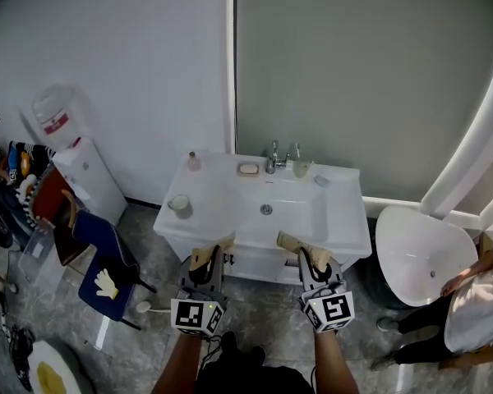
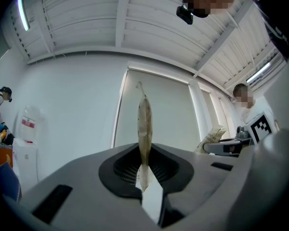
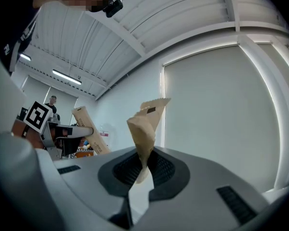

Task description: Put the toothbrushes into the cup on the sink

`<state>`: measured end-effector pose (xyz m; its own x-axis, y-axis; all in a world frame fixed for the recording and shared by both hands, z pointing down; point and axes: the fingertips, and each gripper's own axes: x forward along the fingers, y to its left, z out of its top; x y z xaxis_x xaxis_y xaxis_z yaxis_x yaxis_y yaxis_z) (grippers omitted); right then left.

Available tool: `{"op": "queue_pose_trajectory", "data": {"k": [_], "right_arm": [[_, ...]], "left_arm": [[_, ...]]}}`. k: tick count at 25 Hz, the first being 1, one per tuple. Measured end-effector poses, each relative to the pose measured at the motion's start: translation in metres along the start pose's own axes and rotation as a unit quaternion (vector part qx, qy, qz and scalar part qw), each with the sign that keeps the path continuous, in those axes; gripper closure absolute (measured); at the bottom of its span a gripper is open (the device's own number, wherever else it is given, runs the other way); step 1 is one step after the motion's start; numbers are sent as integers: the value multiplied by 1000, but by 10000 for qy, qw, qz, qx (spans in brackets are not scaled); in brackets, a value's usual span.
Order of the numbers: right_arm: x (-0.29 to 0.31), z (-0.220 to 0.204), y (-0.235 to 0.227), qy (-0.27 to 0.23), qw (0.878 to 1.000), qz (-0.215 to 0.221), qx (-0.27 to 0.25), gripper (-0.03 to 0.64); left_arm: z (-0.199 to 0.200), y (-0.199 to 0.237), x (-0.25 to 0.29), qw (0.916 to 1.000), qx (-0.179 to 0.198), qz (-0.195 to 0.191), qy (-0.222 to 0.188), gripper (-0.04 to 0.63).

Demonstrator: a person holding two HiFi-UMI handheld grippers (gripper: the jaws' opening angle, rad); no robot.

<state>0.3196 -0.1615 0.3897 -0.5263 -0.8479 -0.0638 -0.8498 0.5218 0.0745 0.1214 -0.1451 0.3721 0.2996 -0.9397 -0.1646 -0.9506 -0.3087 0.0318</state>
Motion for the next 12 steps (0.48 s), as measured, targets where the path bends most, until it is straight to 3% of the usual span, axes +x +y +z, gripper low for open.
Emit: {"op": "queue_pose_trajectory", "data": {"k": [7, 12], "right_arm": [[30, -12, 2, 56, 9999, 136, 35, 570], [57, -18, 17, 108, 9996, 241, -19, 571]], "left_arm": [[-9, 37, 17, 9997, 122, 200, 36, 537], [-2, 97, 11, 9984, 188, 531, -49, 537]]}}
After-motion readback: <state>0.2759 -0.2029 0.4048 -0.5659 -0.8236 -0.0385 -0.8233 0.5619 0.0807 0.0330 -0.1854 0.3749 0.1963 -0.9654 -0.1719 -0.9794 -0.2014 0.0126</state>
